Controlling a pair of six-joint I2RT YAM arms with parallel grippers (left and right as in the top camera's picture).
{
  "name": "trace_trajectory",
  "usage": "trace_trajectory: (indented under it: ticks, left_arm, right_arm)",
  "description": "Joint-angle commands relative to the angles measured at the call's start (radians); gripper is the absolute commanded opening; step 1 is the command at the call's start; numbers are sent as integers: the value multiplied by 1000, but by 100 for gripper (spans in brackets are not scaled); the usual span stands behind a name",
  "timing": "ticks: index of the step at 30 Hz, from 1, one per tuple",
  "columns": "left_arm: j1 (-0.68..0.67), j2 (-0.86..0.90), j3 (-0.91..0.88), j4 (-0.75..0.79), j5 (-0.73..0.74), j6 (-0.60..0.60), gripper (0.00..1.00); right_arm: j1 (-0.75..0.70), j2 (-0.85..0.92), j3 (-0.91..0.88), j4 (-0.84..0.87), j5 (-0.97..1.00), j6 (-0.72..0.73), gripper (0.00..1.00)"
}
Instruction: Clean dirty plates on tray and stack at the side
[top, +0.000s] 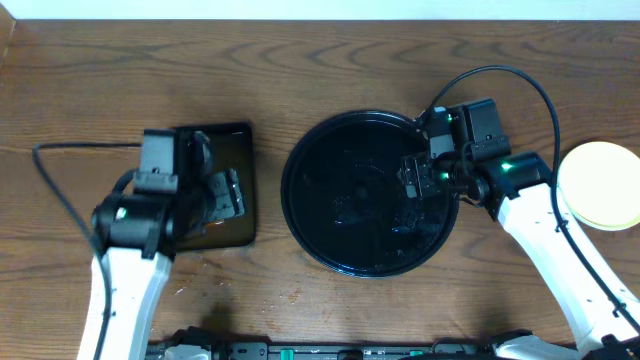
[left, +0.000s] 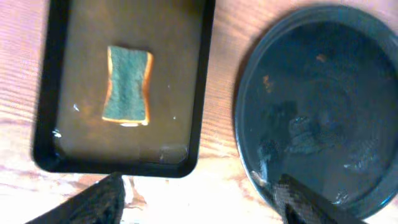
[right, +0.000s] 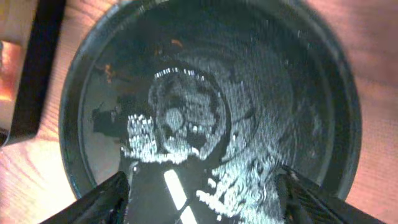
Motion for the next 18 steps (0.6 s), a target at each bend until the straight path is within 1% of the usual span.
trace_trajectory:
  ticks: [1,4,5,6,12,15,18]
  left_arm:
    - [-2,-122,14,3,-58,10,83]
    - [-2,-191,14,8,-77,11,84]
    - [-2,-211,14,8,-77,11,84]
    - [-2,-225,14,8,-77,11,84]
    - [-2,-262,14,7,-76,11,84]
    - [-2,-257,14,24,-75,-34,85]
    - [-2,-250,14,22,-76,-34,85]
  right_arm:
    - [14,-85,0,45,13,-55,77]
    - [14,-143,0,92,12,-55,82]
    - [14,-161,0,101,12,-55,89]
    - [14,-179,0,105,12,-55,99]
    - [14,-220,0,96,12,-54,99]
    - [14,-219,0,85,12,-54,99]
    - [14,-219,0,67,11,-53,99]
